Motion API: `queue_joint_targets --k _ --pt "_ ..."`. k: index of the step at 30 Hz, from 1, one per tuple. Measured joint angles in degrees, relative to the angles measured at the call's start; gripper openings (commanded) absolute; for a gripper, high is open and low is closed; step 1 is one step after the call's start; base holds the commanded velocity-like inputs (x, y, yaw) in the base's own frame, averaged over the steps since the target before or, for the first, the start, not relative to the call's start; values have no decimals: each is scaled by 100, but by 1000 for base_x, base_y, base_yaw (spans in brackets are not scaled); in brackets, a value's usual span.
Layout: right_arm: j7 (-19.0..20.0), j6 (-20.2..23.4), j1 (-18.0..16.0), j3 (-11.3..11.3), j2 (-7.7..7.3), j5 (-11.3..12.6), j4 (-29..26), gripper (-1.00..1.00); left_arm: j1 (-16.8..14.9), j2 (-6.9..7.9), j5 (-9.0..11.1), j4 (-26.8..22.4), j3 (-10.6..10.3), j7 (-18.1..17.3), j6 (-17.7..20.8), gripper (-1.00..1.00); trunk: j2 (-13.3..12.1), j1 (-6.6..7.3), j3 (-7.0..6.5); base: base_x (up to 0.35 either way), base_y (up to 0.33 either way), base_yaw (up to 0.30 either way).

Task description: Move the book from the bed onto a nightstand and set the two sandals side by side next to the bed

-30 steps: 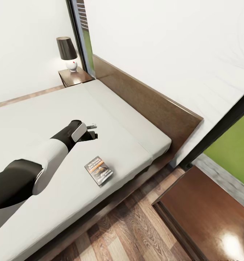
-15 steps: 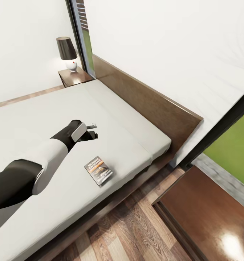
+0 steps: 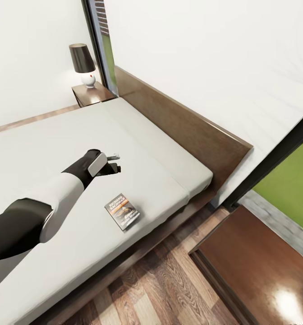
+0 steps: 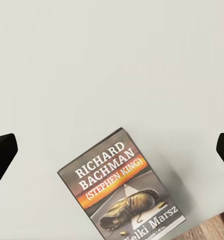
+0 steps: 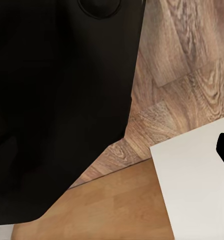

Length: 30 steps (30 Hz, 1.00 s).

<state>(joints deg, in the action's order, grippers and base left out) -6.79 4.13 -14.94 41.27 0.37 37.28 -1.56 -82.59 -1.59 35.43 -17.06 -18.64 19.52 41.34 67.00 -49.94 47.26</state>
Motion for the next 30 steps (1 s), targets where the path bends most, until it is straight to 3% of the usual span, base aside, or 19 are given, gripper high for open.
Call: queue_joint_targets --k 30 --pt "0 8 0 0 0 7 24 100 0 15 0 -2 -3 -8 3 100 0 0 275 0 0 0"
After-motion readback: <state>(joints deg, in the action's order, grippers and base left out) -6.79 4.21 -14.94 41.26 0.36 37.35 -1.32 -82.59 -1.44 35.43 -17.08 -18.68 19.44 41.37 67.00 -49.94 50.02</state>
